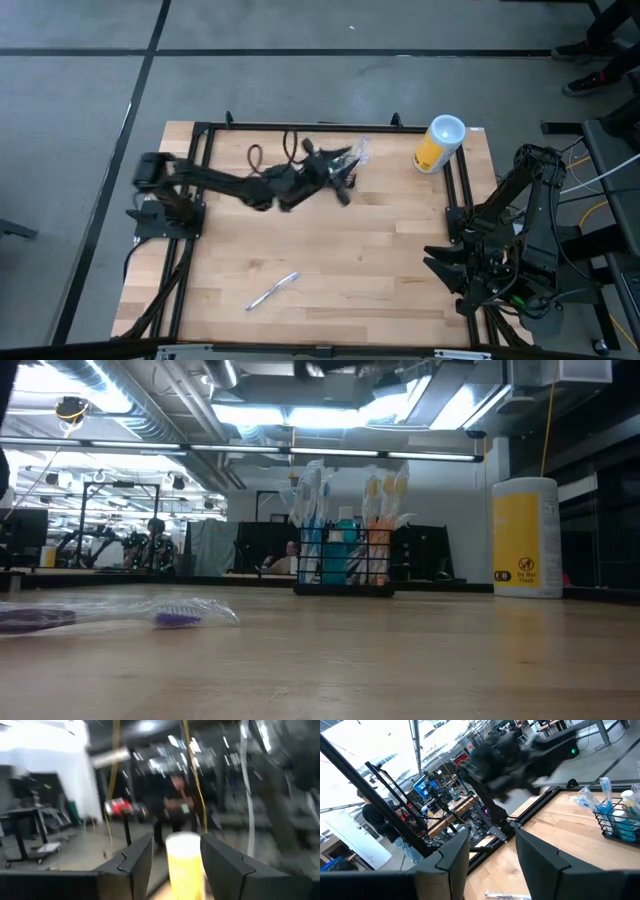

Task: Pick & Place toothbrushing station
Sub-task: Put the purple toothbrush into the black mesh organizer

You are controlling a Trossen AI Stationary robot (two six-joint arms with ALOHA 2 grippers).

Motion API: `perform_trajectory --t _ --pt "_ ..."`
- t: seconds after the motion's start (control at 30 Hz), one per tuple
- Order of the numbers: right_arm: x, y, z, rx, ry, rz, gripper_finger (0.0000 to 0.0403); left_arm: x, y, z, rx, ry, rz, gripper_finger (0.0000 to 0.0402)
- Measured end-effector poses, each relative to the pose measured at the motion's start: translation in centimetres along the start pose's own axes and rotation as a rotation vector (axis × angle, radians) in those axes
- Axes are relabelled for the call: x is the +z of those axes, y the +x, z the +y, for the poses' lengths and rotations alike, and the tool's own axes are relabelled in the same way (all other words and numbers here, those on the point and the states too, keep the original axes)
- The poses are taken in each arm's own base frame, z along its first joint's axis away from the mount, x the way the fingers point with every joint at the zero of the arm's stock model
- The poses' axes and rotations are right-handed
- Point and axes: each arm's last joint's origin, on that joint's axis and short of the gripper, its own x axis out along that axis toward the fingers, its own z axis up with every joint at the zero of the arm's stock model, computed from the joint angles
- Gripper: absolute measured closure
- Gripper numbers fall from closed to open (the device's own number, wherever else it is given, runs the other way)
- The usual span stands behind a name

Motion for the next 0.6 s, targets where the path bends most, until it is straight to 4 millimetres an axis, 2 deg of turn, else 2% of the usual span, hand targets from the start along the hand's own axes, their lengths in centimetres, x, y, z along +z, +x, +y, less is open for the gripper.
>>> perform_trajectory --t 0.13,0.23,0.37,0.43,0.6 --pt "0.0 0.0 0.0 0.0 -0.012 0.0 0.0239 3.2 -4.5 0.0 -0.097 0.011 0.228 0.0245" --pt "0.0 0.0 0.0 0.0 -0.027 0.0 0.0239 3.6 -9.2 0.2 -0.147 -0.075 0.501 0.0245" --pt "0.0 0.0 0.0 0.0 -0.033 0.0 0.0239 1.8 -15.7 0.4 -0.071 -0.222 0.927 0.025" --pt "0.0 0.0 0.0 0.0 -0.035 0.0 0.0239 0.8 -18.2 0.0 0.002 -0.31 1.093 0.0252" --pt "0.0 0.0 0.0 0.007 -0.045 0.014 0.0239 -3.3 -21.8 -2.4 0.0 -0.397 1.353 0.0249"
